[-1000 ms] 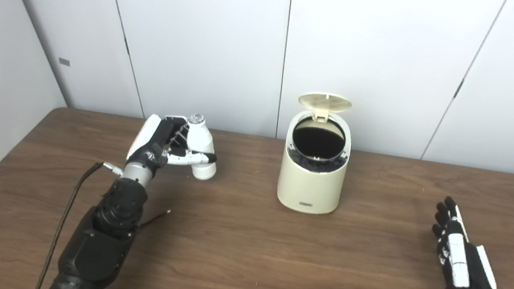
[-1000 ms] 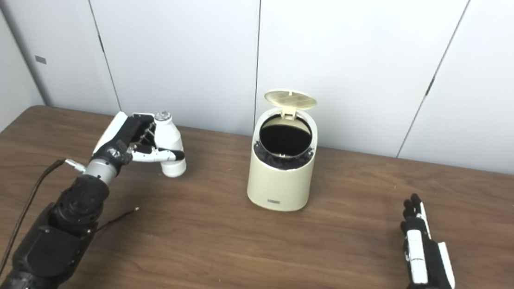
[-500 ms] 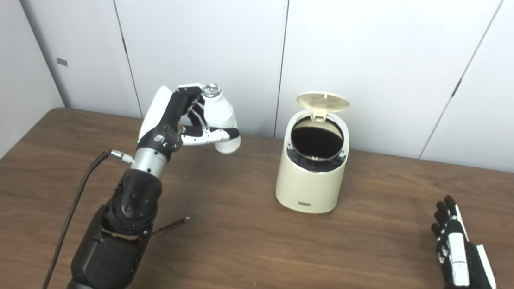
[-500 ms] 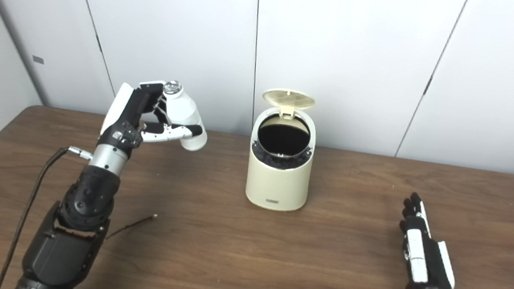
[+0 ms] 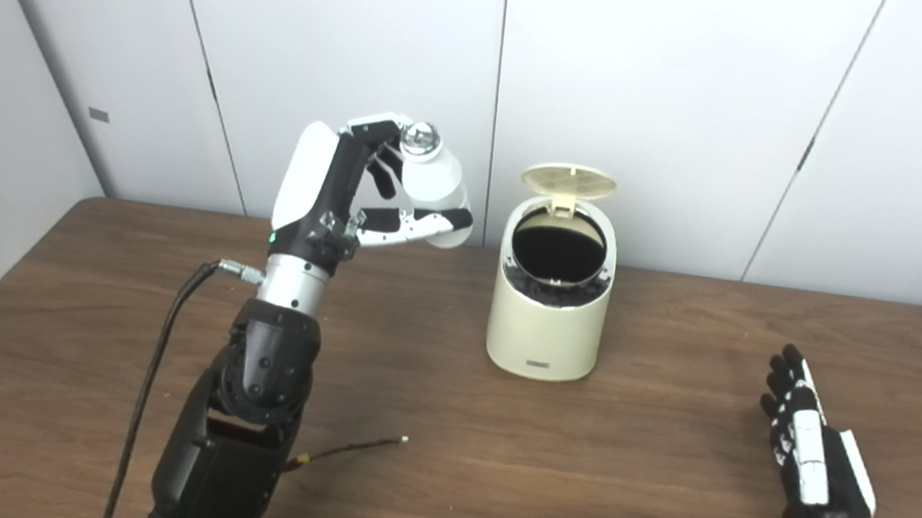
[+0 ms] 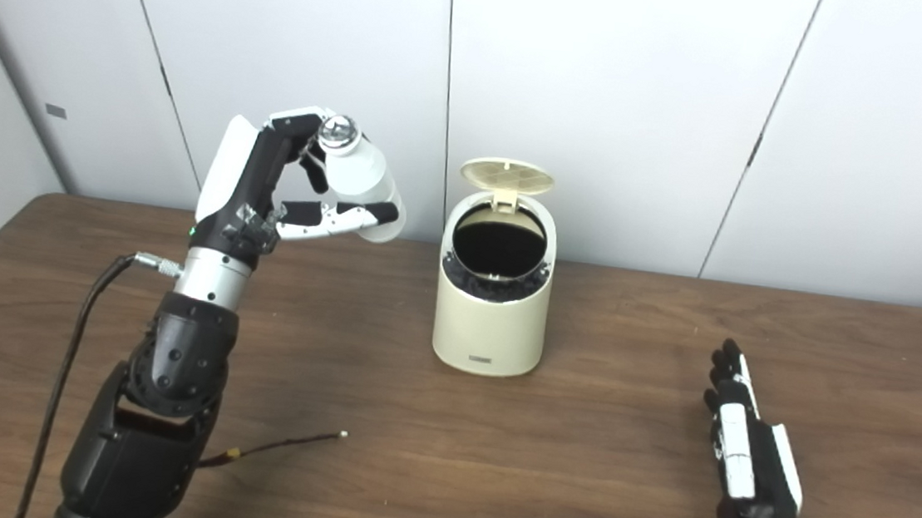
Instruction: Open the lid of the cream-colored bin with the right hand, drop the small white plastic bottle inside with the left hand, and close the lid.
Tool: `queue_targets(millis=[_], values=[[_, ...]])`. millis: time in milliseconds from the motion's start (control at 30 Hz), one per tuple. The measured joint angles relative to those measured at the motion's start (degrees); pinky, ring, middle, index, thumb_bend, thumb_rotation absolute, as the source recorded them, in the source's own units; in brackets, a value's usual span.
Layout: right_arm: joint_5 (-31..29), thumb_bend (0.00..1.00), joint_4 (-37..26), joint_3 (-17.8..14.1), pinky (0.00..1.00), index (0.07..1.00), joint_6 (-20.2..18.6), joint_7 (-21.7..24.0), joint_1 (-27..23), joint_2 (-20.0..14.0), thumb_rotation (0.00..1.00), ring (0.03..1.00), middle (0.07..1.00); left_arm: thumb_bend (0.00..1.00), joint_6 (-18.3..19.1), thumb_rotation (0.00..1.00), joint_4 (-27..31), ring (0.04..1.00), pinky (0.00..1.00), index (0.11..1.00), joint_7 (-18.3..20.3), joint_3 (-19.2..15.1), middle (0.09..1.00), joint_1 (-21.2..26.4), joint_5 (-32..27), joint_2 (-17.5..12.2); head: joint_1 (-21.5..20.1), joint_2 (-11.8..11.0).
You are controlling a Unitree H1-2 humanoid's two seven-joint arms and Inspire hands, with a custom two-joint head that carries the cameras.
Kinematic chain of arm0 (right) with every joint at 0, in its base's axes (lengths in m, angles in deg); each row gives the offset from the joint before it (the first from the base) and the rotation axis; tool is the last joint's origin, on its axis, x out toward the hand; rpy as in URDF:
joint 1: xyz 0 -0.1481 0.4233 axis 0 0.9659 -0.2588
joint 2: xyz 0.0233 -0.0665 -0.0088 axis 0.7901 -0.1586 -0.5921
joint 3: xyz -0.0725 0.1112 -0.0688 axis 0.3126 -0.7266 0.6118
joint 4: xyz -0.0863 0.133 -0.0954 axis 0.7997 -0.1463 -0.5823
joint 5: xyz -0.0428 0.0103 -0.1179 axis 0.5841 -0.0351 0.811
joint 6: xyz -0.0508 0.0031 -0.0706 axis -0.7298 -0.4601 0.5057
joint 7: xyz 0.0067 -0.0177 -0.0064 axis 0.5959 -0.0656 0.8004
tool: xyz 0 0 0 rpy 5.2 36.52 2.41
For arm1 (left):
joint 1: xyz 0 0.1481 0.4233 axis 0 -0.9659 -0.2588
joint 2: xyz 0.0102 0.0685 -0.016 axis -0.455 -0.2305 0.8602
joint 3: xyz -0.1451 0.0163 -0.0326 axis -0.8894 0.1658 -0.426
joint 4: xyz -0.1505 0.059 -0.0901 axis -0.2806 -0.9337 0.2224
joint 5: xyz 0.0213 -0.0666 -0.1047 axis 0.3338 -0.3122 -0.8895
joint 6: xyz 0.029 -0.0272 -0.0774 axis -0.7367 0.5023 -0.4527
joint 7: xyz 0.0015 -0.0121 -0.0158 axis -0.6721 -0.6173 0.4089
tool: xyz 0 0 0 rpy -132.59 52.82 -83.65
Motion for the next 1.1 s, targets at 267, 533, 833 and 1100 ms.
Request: queue_targets(millis=[267,533,833,1100], values=[[0.1,0.62,0.2,0.0,1.0,0.979,0.0,-0.3,-0.2,0.4,0.96,1.0,0.982,0.47,-0.7,0.0,0.2,0.421,0.3,0.521,0.4,1.4,0.504,1.7,1.2,1.5,-0.6,-0.4],[-0.9,0.61,0.2,0.0,1.0,0.979,0.1,-0.2,-0.4,1.1,0.95,1.0,0.986,0.47,-3.0,0.0,-3.5,0.427,0.31,0.508,-0.1,2.3,0.506,4.2,0.9,3.9,-0.7,-0.3],[-1.4,0.61,0.2,0.1,1.0,0.984,0.1,0.2,-0.5,1.4,0.93,1.0,0.989,0.47,-4.8,0.0,-8.6,0.431,0.33,0.493,-1.4,2.8,0.504,5.3,1.3,6.8,-1.3,-0.4],[-1.6,0.6,-0.1,0.1,1.0,0.986,0.1,0.4,-0.4,1.7,0.92,1.0,0.989,0.48,-8.0,0.0,-13.8,0.425,0.33,0.49,-4.1,3.1,0.503,5.9,1.8,7.7,-1.4,-0.5]])
